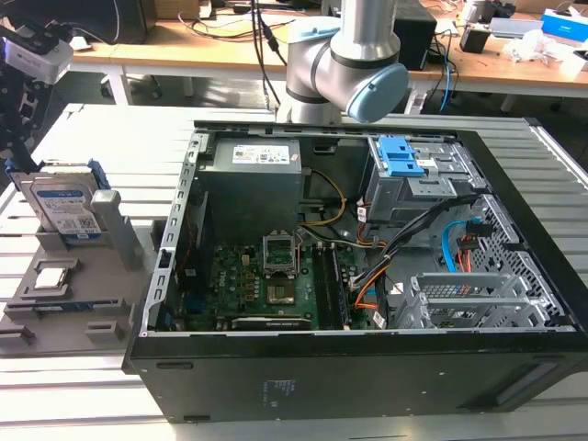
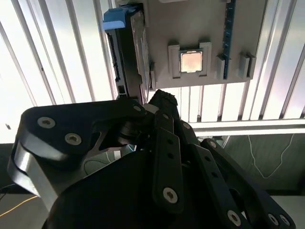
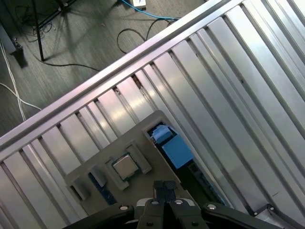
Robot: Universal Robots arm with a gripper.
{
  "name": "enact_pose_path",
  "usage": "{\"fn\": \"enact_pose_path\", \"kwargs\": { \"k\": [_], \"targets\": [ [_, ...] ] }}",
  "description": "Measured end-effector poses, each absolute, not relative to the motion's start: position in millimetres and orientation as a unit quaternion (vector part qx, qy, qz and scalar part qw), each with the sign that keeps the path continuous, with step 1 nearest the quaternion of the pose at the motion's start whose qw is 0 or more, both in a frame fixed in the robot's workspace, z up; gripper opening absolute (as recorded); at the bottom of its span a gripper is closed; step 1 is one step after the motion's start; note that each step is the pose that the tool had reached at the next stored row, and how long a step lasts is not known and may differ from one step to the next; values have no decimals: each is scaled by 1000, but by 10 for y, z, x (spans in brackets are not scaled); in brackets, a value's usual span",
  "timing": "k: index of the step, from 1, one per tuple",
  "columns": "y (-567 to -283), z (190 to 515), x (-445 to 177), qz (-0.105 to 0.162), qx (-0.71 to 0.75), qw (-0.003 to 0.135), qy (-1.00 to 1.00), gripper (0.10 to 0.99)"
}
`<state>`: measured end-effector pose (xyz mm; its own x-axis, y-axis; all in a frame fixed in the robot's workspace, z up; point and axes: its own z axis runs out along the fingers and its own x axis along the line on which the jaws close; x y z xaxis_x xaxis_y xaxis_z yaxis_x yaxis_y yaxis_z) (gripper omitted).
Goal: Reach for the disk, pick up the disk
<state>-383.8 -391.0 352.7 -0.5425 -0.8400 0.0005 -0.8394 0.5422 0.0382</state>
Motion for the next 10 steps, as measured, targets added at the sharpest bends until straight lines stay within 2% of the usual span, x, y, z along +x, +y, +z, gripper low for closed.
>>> {"fn": "enact_pose_path", "kwargs": {
  "k": [10],
  "targets": [
    [-3910, 3527, -3838, -16, 533, 10, -846, 106]
  ]
}}
